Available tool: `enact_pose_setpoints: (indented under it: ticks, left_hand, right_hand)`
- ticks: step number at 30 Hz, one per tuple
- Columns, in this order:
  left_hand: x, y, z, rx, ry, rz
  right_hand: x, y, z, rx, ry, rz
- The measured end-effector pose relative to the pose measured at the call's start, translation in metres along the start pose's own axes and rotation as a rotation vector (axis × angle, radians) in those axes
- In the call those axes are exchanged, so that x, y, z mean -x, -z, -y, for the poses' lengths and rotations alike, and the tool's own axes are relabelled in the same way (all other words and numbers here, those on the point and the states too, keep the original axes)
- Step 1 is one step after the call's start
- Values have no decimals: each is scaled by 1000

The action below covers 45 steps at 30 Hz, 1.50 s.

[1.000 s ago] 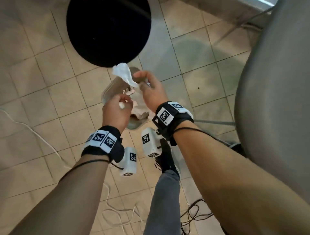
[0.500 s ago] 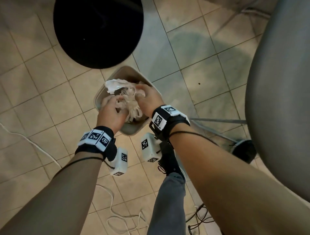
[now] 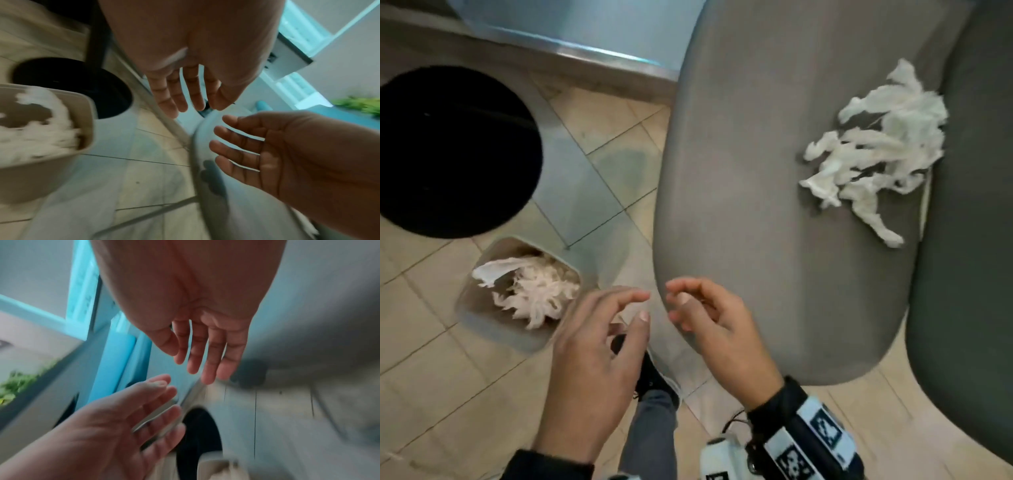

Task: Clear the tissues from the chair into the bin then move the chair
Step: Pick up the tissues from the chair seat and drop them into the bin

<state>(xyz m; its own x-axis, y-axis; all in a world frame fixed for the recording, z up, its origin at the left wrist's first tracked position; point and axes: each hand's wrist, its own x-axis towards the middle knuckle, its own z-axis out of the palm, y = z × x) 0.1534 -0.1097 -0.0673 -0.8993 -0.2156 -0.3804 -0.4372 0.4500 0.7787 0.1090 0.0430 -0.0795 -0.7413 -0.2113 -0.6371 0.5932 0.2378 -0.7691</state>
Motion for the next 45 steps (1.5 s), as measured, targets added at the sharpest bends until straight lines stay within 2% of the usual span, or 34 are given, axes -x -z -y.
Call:
enact_pose_setpoints:
  ticks: [6,10,12,15,17,19,21,24,26,30,34,39,45]
  left_hand:
    - [-51,-66,-108,-102,-221,214]
    - [-110,-120,-143,-268,-306,298]
    - [-138,-146,-153,-370,-302,346]
    - [-172,-181,-166,-598,-322,398]
    - [-187,-199,-171,-783,-383,441]
    - [-198,-214,-173,-946,-444,481]
    - [-204,-220,-173,-1022,-468,477]
    - [-203,-221,-174,-979,-468,430]
    - [-201,-219,-174,-934,-424,430]
    - [-180,-213,-179,-854,-318,421]
    - [-165,-208,-197,-759,-295,339]
    - [-188,-215,-230,-685,-353,322]
    - [-233,-237,-266,-703,-308,208]
  right_hand:
    - [-1,150,35,105,135,-500]
    - [-31,216,37,250,84,-660]
    - [-51,237,32,341,60,-657]
    - [-77,256,19,439,44,-522]
    - [-93,263,10,478,38,-437]
    - [-105,267,3,528,30,-431]
    - [-113,266,-2,569,57,-492]
    - [-116,269,-7,535,129,-595]
    - [-115,272,-10,499,131,-585]
    - [-104,279,-10,397,61,-516]
    - [-91,289,8,196,-23,-597]
    - [-98,304,40,-120,-151,-698]
    - [-129,321,56,-10,-92,-750]
